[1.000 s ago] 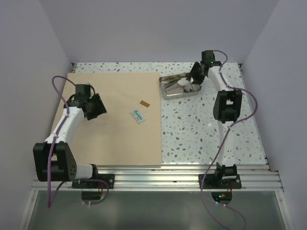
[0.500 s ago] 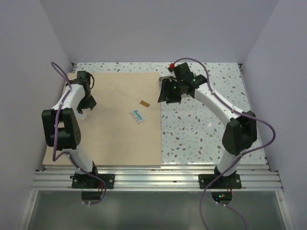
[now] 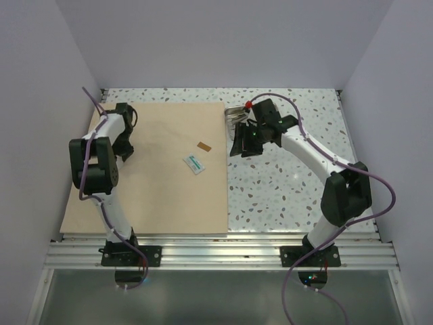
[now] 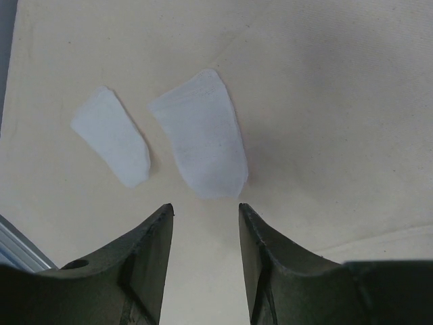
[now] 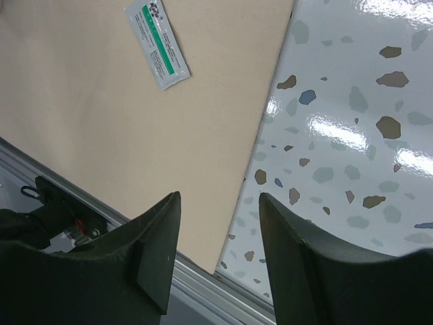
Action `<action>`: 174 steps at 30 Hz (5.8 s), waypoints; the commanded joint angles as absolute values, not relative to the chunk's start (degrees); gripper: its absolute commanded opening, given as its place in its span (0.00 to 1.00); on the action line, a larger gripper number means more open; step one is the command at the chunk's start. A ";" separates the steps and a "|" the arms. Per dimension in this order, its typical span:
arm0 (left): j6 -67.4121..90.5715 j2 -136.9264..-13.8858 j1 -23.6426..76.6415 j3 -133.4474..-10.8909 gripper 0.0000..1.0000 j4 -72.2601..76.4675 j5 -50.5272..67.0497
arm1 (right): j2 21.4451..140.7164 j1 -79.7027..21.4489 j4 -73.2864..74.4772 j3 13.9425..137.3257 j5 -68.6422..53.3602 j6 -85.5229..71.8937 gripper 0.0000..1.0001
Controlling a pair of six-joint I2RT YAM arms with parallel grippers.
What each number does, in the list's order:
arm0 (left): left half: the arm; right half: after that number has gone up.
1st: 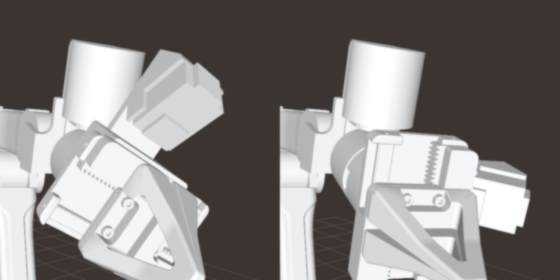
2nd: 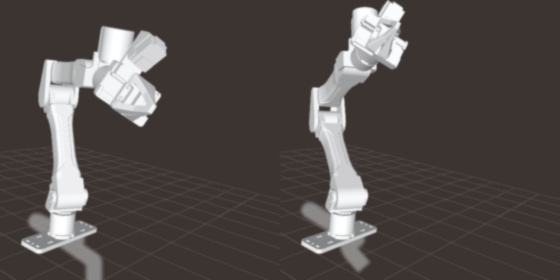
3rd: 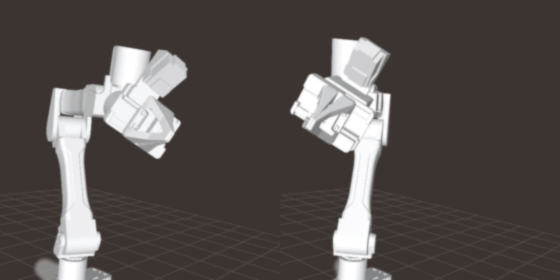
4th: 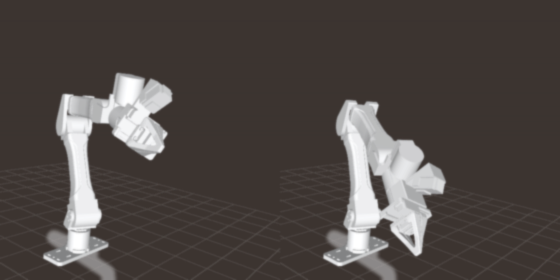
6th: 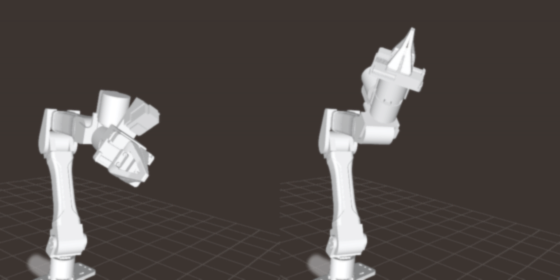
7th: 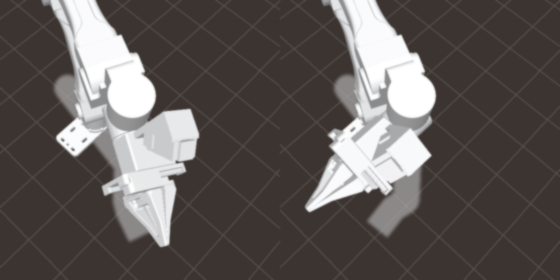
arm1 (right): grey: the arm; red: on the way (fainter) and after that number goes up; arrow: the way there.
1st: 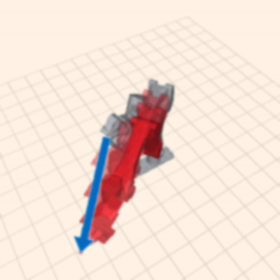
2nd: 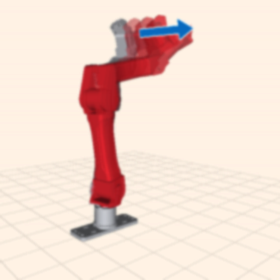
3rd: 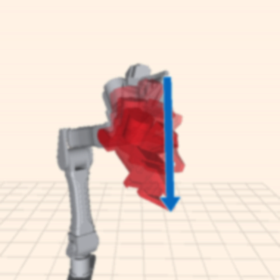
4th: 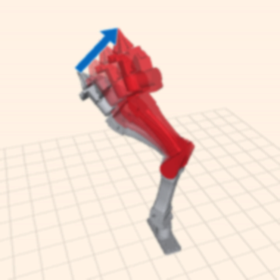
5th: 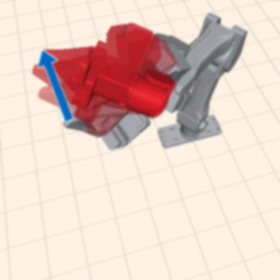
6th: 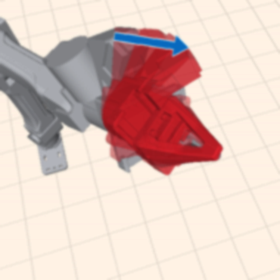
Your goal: Prepare the surgical pack
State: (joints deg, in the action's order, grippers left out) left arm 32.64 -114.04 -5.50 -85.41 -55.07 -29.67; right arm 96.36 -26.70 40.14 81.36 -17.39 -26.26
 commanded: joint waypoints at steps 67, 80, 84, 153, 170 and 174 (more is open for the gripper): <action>30.41 -106.52 -15.12 -81.91 0.00 -62.23 -41.93 | 99.23 -27.25 34.89 79.01 -29.53 -30.32 0.53; 31.99 -109.51 -15.12 -82.97 0.00 -61.87 -41.92 | 100.11 -27.07 34.98 79.01 -29.62 -30.06 0.53; 31.90 -111.53 -15.12 -84.72 0.00 -61.70 -41.14 | 100.02 -26.98 34.89 78.92 -29.44 -29.88 0.54; 33.93 -121.55 -13.10 -92.64 0.00 -66.18 -42.28 | 101.60 -26.02 33.84 78.13 -30.50 -30.50 0.54; 32.34 -122.08 -12.30 -92.02 0.00 -64.34 -39.55 | 101.78 -26.02 33.57 77.78 -30.41 -30.50 0.54; 32.25 -122.87 -12.22 -91.58 0.00 -64.25 -38.76 | 101.86 -26.10 33.49 77.87 -30.32 -30.50 0.53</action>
State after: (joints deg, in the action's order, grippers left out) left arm 32.16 -122.08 -12.58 -91.92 -65.36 -39.13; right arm 101.95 -26.24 35.00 78.24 -29.58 -30.04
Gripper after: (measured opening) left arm 0.007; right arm 0.535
